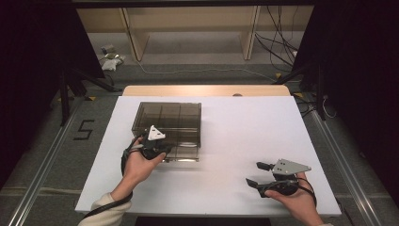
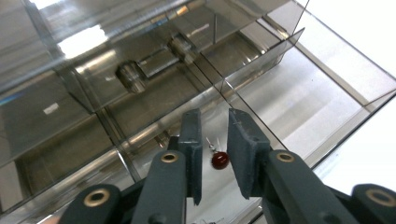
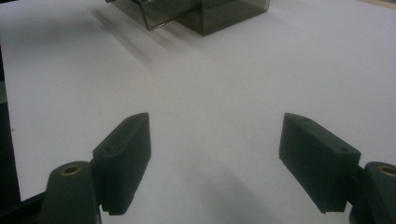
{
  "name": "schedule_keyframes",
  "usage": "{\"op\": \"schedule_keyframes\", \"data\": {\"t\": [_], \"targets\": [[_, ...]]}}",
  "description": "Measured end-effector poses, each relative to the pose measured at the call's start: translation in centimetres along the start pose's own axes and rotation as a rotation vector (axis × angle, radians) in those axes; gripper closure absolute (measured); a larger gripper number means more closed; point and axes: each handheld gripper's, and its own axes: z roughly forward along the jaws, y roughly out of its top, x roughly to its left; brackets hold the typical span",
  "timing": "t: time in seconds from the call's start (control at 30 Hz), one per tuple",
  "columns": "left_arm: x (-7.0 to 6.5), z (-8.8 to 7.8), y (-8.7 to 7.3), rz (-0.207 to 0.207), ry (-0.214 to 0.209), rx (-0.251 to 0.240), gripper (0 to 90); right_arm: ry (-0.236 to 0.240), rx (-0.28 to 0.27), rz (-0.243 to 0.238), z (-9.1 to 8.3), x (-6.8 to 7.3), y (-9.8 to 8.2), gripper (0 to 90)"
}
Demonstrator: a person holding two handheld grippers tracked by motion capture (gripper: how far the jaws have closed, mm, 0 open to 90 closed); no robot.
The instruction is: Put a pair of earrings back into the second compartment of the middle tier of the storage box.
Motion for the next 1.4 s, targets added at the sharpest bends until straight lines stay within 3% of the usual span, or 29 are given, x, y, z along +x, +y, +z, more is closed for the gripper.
{"op": "schedule_keyframes", "data": {"t": [0.3, 0.47, 0.57, 0.67, 0.77, 0.9, 1.17, 1.4], "targets": [[-0.4, -1.9, 0.3, -0.032, -0.036, -0.082, 58.0, 0.000, -0.003, 0.000, -0.1, 0.0, 0.0, 26.0], [-0.7, -3.0, -0.9, -0.023, -0.051, -0.071, 42.1, 0.001, -0.003, 0.001, -0.1, 0.0, 0.0, 26.0], [-0.5, -3.7, -1.8, -0.055, -0.083, -0.087, 34.4, 0.001, -0.002, 0.001, -0.1, 0.0, 0.0, 26.0], [-0.5, -4.3, -2.4, -0.066, -0.083, -0.106, 25.6, 0.000, 0.000, 0.002, 0.0, 0.0, 0.0, 26.0], [-0.8, -4.6, -2.9, -0.047, -0.084, -0.100, 15.0, -0.001, 0.000, 0.001, 0.0, 0.0, 0.0, 26.0], [-1.2, -4.5, -3.5, -0.040, -0.088, -0.107, 7.3, -0.003, 0.002, 0.004, 0.0, 0.0, 0.0, 25.9], [-1.5, -4.3, -4.6, -0.040, -0.102, -0.091, 0.3, 0.000, 0.000, 0.009, 0.0, -0.1, 0.1, 25.9], [-1.7, -4.5, -4.7, -0.039, -0.101, -0.104, 0.2, -0.001, -0.002, 0.007, -0.1, -0.2, 0.0, 25.9]]}}
